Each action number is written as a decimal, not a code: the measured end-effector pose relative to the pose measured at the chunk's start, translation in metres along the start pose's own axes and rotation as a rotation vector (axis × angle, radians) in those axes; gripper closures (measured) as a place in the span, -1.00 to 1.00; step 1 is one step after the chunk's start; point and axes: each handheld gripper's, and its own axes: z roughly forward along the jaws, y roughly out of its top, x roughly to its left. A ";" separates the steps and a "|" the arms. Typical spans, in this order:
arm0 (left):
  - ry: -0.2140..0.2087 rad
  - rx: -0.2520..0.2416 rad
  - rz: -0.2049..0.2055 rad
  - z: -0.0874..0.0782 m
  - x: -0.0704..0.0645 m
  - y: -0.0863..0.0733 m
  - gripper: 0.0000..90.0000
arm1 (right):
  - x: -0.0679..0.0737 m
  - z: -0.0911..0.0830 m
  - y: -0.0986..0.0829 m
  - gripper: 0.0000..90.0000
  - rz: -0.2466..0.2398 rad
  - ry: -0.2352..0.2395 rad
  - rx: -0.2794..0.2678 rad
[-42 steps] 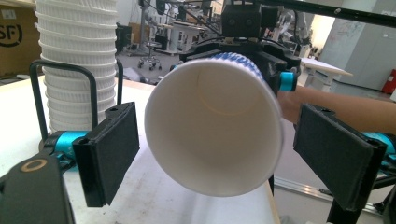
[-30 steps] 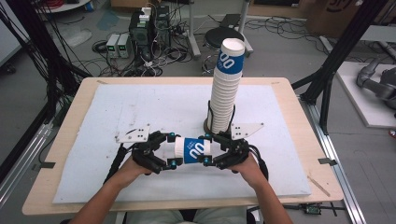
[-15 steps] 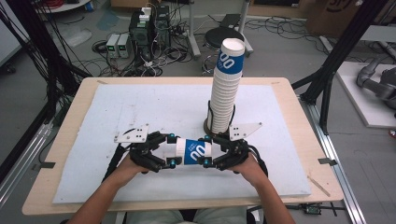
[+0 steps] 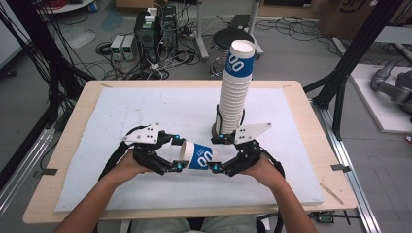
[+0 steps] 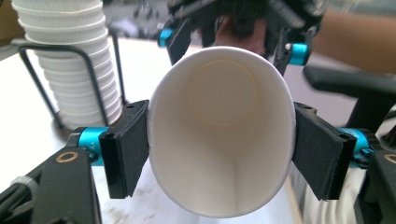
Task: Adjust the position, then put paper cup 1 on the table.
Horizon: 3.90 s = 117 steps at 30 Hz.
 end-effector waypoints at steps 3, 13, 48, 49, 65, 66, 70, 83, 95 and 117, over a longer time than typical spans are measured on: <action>0.017 0.086 0.019 0.001 0.002 0.009 -0.43 | 0.002 0.003 0.009 -0.63 -0.068 -0.031 0.082; 0.033 0.288 0.052 0.012 0.003 0.027 -0.43 | 0.006 0.024 0.032 -0.63 -0.196 -0.056 0.286; 0.026 0.320 0.069 0.027 0.001 0.034 -0.47 | 0.003 0.049 0.026 -0.35 -0.164 -0.015 0.373; 0.024 0.302 0.057 0.026 0.001 0.032 -0.48 | 0.003 0.048 0.024 -0.35 -0.157 -0.011 0.361; 0.135 -0.163 -0.115 -0.024 0.011 -0.011 -0.62 | -0.011 0.001 -0.016 -0.35 0.010 -0.095 0.133; 0.150 -0.171 -0.119 -0.027 0.011 -0.015 -0.63 | -0.010 -0.004 -0.019 -0.35 0.023 -0.103 0.116; 0.208 -0.217 -0.134 -0.034 0.013 -0.025 -0.63 | -0.012 -0.015 -0.028 -0.35 0.039 -0.132 0.068; 0.346 -0.296 -0.169 -0.044 0.021 -0.050 -0.63 | -0.011 -0.047 -0.052 -0.35 0.077 -0.246 -0.070; 0.409 -0.335 -0.159 -0.059 0.024 -0.064 -0.63 | -0.009 -0.071 -0.064 -0.35 0.100 -0.335 -0.181; 0.427 -0.345 -0.166 -0.065 0.026 -0.068 -0.63 | -0.004 -0.095 -0.072 -0.35 0.112 -0.424 -0.270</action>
